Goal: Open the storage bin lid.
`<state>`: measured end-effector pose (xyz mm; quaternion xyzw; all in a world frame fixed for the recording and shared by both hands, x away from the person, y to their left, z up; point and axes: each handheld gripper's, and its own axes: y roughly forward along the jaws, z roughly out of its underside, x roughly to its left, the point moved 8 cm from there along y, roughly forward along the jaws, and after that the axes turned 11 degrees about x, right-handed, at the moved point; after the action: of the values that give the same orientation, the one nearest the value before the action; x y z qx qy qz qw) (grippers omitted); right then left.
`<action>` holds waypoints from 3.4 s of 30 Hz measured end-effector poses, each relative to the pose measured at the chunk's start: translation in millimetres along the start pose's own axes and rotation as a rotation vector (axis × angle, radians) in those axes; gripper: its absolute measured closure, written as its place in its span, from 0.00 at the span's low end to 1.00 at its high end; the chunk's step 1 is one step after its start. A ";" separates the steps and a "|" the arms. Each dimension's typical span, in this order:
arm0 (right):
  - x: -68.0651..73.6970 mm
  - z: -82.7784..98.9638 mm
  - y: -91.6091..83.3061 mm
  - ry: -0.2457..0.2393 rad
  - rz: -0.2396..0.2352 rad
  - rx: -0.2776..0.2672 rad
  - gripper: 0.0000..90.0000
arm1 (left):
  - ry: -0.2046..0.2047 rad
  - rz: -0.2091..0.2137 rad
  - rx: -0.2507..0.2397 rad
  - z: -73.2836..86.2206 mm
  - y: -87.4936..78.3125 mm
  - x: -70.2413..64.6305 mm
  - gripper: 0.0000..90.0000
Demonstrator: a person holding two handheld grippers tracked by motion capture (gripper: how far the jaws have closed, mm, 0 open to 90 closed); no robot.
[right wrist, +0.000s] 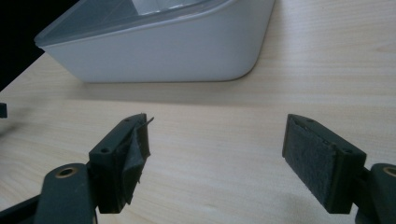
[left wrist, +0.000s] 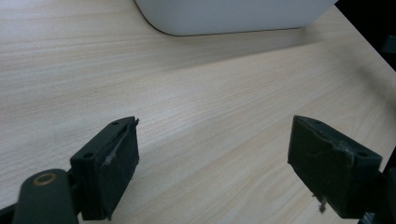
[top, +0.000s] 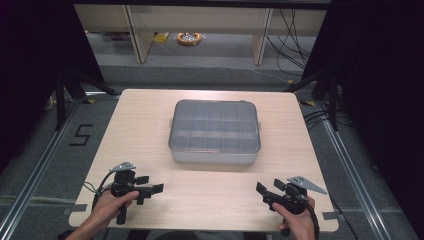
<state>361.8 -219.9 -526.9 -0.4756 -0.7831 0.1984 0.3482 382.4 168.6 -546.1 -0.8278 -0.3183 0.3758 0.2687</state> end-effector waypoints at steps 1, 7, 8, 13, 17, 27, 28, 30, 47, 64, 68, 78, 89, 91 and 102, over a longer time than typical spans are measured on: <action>0.0 0.0 0.0 0.000 0.000 0.000 0.27 | 0.004 0.001 0.002 -0.7 -0.4 -0.4 0.17; -0.1 -13.5 -0.3 0.022 -0.019 -0.002 0.29 | 0.011 0.005 -0.011 -11.3 -1.8 -2.1 0.17; 1.0 -21.5 -1.0 0.006 -0.029 -0.006 0.31 | 0.012 0.001 -0.013 -13.6 -1.9 -1.7 0.17; 1.0 -39.4 0.4 0.023 -0.060 -0.019 0.32 | 0.013 -0.011 -0.041 -25.8 -4.0 2.8 0.18; 5.2 -56.6 -1.1 0.083 -0.113 -0.018 0.35 | 0.000 -0.016 -0.067 -37.9 -6.9 6.5 0.19; -6.6 -100.0 16.8 0.127 -0.140 -0.038 0.40 | -0.011 0.000 -0.093 -70.1 -6.4 11.8 0.26; -6.6 -100.0 16.8 0.127 -0.140 -0.038 0.40 | -0.010 0.002 -0.093 -72.6 -5.9 12.0 0.26; -11.7 -108.8 23.5 0.137 -0.132 -0.030 0.40 | -0.021 -0.003 -0.106 -78.9 -5.1 13.1 0.28; -33.7 -150.5 55.8 0.178 -0.098 -0.042 0.47 | -0.083 0.001 -0.136 -129.4 2.6 33.9 0.40; -40.2 -166.5 81.4 0.236 -0.094 0.023 0.53 | -0.150 -0.026 -0.132 -179.7 33.1 62.5 0.59; -43.5 -170.3 89.0 0.268 -0.091 0.025 0.53 | -0.171 -0.018 -0.122 -186.4 40.7 70.6 0.59; -45.4 -170.1 102.6 0.306 -0.082 0.036 0.56 | -0.190 0.004 -0.102 -192.9 57.6 67.9 0.63; -45.4 -164.7 109.5 0.330 -0.072 0.035 0.65 | -0.202 -0.014 -0.105 -194.5 56.4 64.0 0.67; -42.7 -165.8 109.9 0.328 -0.058 0.021 0.66 | -0.204 -0.018 -0.114 -195.2 55.6 63.9 0.67; -39.8 -172.9 98.2 0.330 -0.027 -0.049 0.73 | -0.186 -0.021 -0.154 -201.2 38.4 52.3 0.73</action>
<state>560.5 -212.5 -486.7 -0.4994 -0.7262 0.0939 0.4629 581.4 140.3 -480.7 -0.8042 -0.3783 0.4226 0.1776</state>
